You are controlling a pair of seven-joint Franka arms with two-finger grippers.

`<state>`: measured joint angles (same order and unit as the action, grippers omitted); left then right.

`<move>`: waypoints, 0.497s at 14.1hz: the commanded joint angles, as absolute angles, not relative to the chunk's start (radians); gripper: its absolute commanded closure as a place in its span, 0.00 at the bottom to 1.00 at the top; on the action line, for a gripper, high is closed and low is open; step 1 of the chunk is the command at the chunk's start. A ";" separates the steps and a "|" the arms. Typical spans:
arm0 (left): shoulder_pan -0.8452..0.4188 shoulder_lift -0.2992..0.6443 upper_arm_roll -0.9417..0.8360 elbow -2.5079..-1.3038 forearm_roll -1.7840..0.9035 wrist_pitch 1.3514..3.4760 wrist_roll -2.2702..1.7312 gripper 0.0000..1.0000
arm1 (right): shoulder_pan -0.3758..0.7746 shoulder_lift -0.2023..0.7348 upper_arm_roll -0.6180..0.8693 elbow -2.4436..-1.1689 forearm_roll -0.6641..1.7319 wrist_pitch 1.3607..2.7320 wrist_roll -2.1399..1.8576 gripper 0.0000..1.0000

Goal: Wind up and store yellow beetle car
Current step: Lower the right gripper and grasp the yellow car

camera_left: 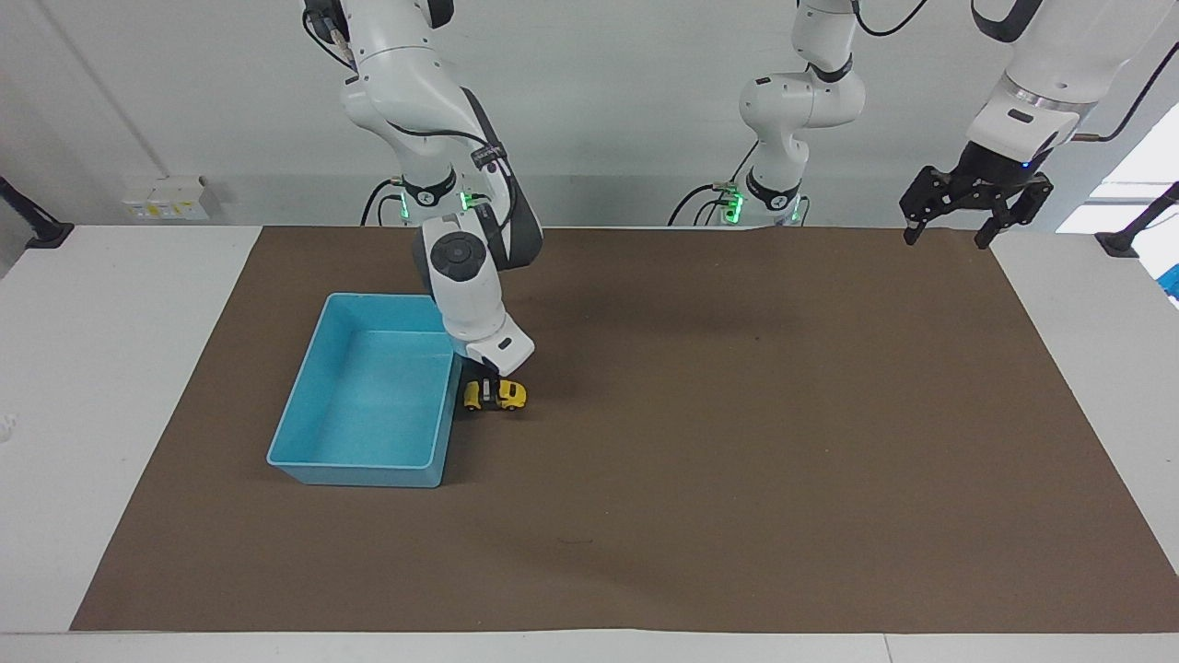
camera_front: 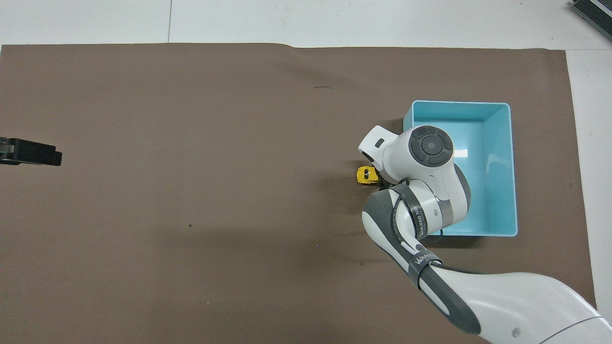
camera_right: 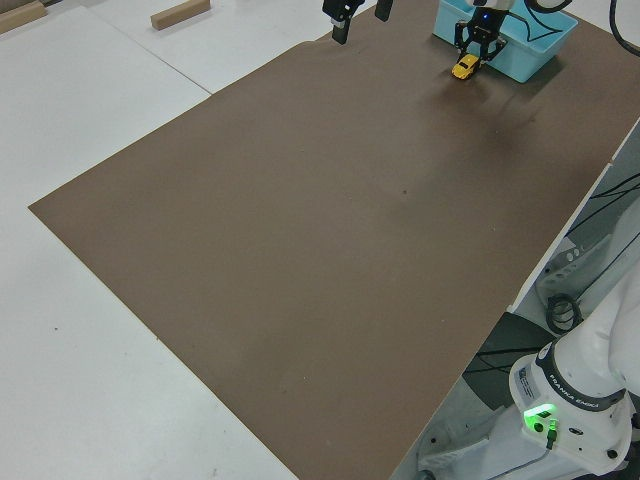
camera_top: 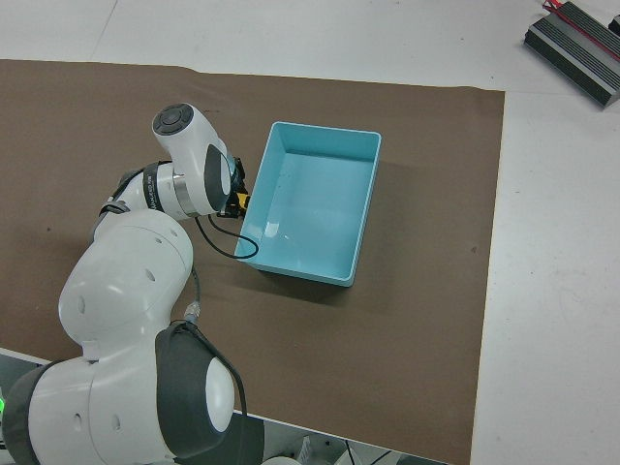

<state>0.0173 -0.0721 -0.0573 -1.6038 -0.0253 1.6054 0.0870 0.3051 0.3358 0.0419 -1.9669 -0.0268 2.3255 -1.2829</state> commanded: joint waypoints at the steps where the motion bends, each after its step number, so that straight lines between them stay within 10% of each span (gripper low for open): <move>1: 0.026 -0.083 -0.060 -1.605 -0.034 1.589 0.081 0.00 | 0.318 0.331 0.044 -1.916 -0.044 2.269 -1.235 1.00; 7: 0.025 -0.083 -0.060 -1.605 -0.034 1.589 0.081 0.00 | 0.333 0.310 0.043 -1.806 -0.044 2.120 -1.224 1.00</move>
